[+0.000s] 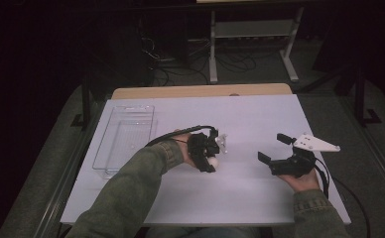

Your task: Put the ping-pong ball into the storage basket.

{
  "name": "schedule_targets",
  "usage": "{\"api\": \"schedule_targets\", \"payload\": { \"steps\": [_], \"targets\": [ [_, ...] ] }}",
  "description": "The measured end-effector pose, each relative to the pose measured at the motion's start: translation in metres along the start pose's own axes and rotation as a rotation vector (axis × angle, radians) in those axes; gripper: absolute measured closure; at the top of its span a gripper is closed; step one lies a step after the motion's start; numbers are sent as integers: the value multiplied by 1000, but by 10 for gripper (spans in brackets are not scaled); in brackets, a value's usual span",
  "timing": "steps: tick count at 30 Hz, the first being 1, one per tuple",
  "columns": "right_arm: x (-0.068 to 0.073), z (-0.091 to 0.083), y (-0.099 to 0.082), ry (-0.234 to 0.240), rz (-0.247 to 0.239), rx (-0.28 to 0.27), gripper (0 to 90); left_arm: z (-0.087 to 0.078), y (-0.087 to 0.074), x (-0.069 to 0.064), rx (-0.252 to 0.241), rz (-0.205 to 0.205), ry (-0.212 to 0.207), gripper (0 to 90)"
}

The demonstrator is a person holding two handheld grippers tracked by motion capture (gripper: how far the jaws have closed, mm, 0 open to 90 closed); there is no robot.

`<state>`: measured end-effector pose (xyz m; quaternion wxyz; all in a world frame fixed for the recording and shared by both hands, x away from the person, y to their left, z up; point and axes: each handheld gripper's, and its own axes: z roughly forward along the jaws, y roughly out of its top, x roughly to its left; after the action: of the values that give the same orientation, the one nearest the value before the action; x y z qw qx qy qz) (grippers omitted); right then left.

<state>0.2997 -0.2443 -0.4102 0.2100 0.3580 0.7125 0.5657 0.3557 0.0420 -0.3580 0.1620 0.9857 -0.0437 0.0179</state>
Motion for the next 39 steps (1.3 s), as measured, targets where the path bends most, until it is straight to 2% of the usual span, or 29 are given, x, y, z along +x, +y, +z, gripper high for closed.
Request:
{"api": "schedule_targets", "payload": {
  "steps": [6,10,13,26,39],
  "targets": [
    [-1,-3,0,-14,6,-3,0,-13,0,1,3,-13,5,508],
    [-2,-2,-1,-19,10,1,0,-28,2,2,0,-9,27,508],
    [-3,-2,-1,-20,10,2,0,-33,1,1,6,-10,35,508],
    [-3,-1,-1,-24,8,9,0,-69,-13,0,27,-38,64,508],
    [-2,-2,0,-18,9,5,0,-85,-27,0,83,-43,70,509]
  ]
}}
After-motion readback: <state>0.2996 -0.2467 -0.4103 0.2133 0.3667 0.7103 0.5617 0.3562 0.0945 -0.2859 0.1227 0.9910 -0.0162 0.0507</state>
